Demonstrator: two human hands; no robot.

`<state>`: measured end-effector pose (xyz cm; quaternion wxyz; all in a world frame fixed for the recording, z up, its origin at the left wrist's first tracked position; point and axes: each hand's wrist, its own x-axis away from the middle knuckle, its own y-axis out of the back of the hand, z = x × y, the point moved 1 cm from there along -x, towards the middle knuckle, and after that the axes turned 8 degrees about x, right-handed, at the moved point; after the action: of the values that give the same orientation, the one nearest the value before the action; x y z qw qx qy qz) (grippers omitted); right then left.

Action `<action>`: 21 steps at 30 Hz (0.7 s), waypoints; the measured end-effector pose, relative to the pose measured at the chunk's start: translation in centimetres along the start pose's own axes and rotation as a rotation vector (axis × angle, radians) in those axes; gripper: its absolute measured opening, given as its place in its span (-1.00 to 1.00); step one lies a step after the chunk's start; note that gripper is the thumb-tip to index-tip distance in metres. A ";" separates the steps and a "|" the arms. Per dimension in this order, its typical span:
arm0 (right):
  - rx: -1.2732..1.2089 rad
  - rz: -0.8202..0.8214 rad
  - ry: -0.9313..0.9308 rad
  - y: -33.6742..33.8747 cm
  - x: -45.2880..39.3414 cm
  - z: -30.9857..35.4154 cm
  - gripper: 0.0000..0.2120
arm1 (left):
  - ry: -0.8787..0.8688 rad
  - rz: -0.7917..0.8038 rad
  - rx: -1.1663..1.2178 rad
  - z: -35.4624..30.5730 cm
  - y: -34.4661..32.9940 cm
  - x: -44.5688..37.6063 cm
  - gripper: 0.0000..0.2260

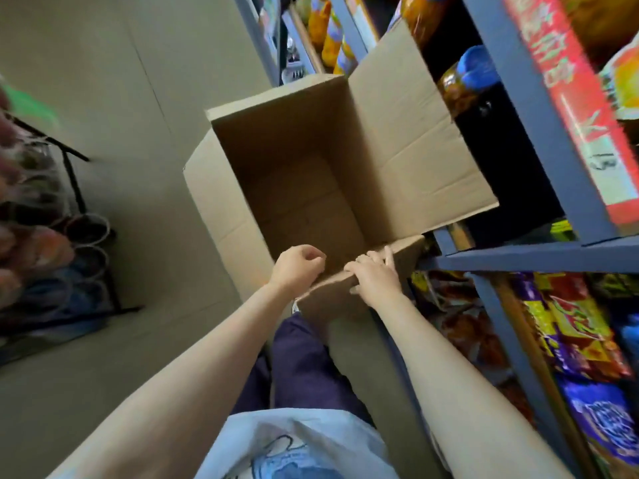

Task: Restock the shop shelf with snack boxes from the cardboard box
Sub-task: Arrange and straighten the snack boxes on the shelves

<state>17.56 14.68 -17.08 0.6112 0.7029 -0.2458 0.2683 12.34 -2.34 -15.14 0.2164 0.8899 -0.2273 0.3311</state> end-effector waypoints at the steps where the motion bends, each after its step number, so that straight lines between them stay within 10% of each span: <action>1: 0.029 -0.023 0.024 0.2 -0.6 -0.2 -0.71 | -0.001 0.025 -0.043 -0.1 -0.2 -0.3 -0.81; 7: -0.023 -0.262 0.229 7.7 -1.1 1.3 -0.85 | -0.120 0.100 -0.259 -4.5 2.8 -0.2 -0.79; 21: -0.263 -0.472 0.318 36.7 -4.7 8.8 -0.76 | -0.540 -0.488 -0.576 -15.6 28.4 2.3 -0.84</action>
<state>-9.94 1.24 5.40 0.7731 0.6046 -0.0097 0.1914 -9.28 -17.40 3.83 0.4593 0.8754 -0.1424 -0.0498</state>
